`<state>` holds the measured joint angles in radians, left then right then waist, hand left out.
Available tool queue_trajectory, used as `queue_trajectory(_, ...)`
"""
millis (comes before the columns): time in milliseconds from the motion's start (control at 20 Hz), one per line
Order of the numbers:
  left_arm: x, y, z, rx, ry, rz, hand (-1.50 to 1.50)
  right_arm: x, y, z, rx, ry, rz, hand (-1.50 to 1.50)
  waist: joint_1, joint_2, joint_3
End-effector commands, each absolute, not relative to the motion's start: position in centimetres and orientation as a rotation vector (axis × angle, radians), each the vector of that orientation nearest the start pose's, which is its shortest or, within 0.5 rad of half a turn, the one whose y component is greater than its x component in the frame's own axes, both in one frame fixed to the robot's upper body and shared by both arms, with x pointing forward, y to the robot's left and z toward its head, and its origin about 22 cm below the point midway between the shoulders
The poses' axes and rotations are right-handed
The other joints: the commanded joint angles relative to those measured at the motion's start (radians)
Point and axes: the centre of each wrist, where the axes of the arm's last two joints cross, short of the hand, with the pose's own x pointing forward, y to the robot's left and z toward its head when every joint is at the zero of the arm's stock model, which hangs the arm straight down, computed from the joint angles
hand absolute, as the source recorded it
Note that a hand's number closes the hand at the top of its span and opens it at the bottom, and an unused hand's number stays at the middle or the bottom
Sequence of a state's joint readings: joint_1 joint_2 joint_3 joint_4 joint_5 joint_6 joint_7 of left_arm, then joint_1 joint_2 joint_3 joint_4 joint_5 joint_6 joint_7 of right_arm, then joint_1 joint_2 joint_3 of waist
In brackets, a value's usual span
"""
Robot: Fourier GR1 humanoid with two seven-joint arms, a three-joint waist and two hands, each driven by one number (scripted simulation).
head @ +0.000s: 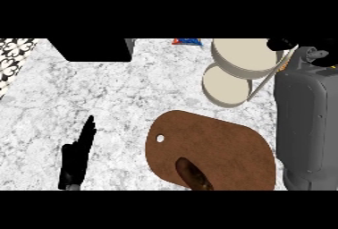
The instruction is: Pick the squash from the cutting board and place it in the tiered basket
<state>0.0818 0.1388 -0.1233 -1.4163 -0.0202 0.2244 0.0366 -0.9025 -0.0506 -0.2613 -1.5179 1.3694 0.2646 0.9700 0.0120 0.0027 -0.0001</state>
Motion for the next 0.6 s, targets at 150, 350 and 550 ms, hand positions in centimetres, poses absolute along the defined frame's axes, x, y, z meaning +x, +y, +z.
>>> queue_trajectory(150, 23.5, 25.0, -4.5, 0.253, -1.310, -0.032, 0.00, 39.9, -18.2, 20.6, -1.356, -0.965, 0.129, 1.50, -0.001, 0.002, 0.000)
queue_trajectory(350, 22.1, 23.6, -5.3, 0.254, -1.311, -0.055, 0.00, 41.2, -18.4, 18.3, -1.310, -1.006, 0.070, 1.50, 0.003, 0.002, 0.000)
queue_trajectory(550, 23.0, 23.9, -3.4, 0.243, -1.317, -0.025, 0.00, 41.0, -19.5, 17.7, -1.101, -1.062, -0.143, -1.50, 0.009, 0.004, 0.002)
